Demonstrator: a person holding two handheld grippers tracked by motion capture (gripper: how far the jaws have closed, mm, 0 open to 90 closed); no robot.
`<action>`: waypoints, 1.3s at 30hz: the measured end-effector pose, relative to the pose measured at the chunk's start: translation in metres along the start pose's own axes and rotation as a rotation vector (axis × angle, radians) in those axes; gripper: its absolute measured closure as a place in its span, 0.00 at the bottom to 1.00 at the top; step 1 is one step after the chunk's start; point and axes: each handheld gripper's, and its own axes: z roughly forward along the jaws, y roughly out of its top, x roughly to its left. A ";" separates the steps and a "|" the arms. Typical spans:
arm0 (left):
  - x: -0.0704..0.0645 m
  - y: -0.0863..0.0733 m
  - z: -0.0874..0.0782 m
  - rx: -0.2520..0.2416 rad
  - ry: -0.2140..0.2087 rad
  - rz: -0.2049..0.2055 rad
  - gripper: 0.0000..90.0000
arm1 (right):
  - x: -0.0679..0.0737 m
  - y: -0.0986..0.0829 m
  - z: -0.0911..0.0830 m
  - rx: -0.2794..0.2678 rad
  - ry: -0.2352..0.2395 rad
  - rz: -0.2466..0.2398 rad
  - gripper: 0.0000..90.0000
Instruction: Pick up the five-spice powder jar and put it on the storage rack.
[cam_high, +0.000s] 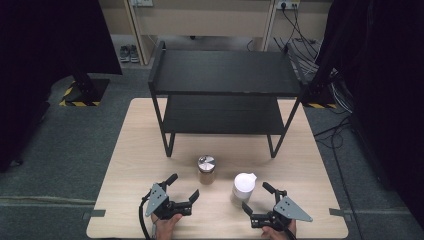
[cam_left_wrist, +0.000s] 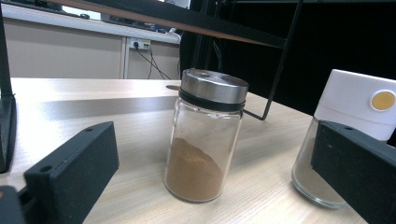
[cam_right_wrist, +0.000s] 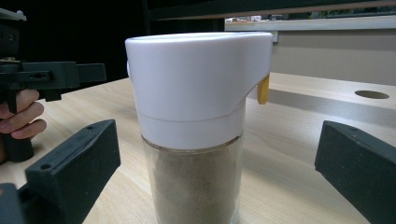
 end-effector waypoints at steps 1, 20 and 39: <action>0.000 0.000 0.000 0.001 -0.001 0.000 0.00 | 0.000 0.000 0.000 -0.001 -0.001 0.002 0.00; 0.000 0.001 0.000 0.004 -0.005 0.007 0.00 | 0.000 0.000 0.000 0.000 -0.005 0.009 0.00; 0.005 0.011 0.017 0.058 -0.045 0.044 0.00 | -0.001 -0.001 0.000 -0.007 -0.004 0.014 0.00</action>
